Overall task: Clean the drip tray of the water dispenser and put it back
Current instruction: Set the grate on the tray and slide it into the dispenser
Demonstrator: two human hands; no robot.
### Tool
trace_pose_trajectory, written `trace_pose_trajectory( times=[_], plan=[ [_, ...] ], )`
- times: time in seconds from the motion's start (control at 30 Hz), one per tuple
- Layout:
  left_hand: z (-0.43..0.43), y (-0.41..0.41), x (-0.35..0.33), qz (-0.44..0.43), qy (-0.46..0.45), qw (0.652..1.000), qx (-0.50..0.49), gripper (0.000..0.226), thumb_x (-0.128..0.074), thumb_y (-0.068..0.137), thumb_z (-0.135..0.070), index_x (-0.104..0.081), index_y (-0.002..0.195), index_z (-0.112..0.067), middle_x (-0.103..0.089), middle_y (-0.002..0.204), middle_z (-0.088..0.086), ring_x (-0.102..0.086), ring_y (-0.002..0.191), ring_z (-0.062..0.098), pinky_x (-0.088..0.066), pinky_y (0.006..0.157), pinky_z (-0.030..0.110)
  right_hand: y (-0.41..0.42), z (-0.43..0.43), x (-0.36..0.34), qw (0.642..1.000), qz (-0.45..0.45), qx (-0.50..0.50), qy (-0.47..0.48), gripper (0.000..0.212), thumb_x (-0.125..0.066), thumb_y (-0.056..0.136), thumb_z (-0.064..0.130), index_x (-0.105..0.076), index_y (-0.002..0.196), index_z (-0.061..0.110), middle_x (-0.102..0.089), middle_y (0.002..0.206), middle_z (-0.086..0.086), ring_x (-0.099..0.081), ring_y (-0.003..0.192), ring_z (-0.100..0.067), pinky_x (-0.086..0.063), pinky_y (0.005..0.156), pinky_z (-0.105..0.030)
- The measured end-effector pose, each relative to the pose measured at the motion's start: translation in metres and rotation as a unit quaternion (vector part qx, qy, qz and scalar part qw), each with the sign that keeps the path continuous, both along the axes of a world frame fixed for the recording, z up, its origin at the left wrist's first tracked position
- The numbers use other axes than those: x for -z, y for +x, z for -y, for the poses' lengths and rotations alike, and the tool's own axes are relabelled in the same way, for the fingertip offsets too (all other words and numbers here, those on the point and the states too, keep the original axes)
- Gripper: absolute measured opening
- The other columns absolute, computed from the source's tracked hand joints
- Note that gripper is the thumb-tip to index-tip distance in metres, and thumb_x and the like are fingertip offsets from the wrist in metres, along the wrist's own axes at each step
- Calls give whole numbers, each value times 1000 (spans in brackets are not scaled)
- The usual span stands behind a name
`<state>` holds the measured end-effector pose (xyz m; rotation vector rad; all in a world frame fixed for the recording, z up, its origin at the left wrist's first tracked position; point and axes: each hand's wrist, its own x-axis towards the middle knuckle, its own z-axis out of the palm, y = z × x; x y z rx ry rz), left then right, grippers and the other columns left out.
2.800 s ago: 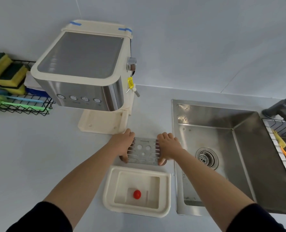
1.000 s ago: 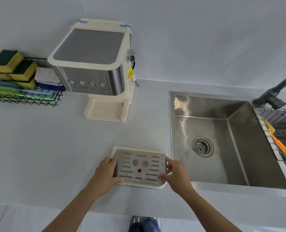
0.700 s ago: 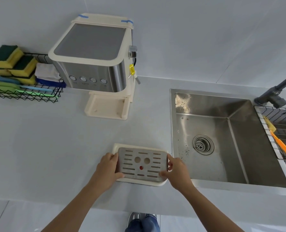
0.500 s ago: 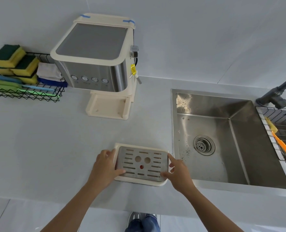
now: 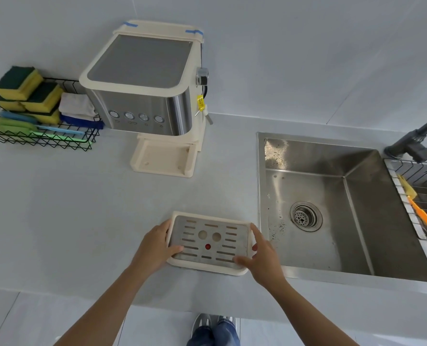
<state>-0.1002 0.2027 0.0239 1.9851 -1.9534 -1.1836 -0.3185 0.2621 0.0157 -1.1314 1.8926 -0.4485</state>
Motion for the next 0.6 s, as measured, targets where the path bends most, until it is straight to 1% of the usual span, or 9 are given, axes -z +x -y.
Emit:
trace_pose_trajectory(
  times=[0.07,0.13,0.23,0.33,0.43,0.53,0.6],
  plan=[
    [-2,0,0,-15,3,1000,-7,60,-70,77,-15,-43,130,-14,-60,121,8,-58,108,23,-46,89,29,0,-1,4,1000,2,10,3,75,-73,75,17,-30,136,25,-48,105,-1,-46,98,-17,-48,85,-33],
    [-4,0,0,-24,7,999,-21,65,-70,76,-15,-41,134,-15,-61,122,8,-59,109,23,-47,91,30,1,-2,8,999,17,28,14,62,-73,75,16,-41,128,18,-54,113,-4,-50,101,-18,-50,88,-35],
    [-5,2,0,-48,4,998,-43,65,-73,74,-13,-44,132,-17,-64,119,8,-60,98,18,-49,87,28,3,-3,13,997,40,55,28,48,-72,75,14,-51,119,12,-57,117,-9,-56,103,-23,-51,91,-38],
    [-4,3,-1,-52,7,997,-48,61,-74,72,-13,-50,128,-19,-66,115,6,-60,95,16,-48,85,25,3,-3,15,998,40,51,27,44,-71,76,14,-52,115,12,-58,115,-9,-55,98,-20,-53,87,-34],
    [-3,2,-4,-41,14,998,-40,64,-74,72,-14,-49,130,-20,-67,115,4,-61,96,15,-48,84,23,1,-3,17,998,32,39,28,41,-70,77,15,-52,114,13,-59,113,-9,-57,98,-22,-53,84,-31],
    [-6,0,-7,-35,19,998,-46,68,-74,72,-15,-45,133,-21,-66,118,4,-62,101,16,-48,87,24,-4,-2,16,998,41,35,31,41,-67,80,14,-51,117,14,-59,114,-8,-58,96,-20,-53,81,-28],
    [-7,0,-8,-39,18,997,-57,68,-75,71,-16,-45,133,-22,-66,117,2,-61,96,12,-47,85,20,-7,-1,13,998,41,31,28,41,-64,82,15,-51,121,15,-59,114,-8,-58,96,-20,-52,78,-24]
  ],
)
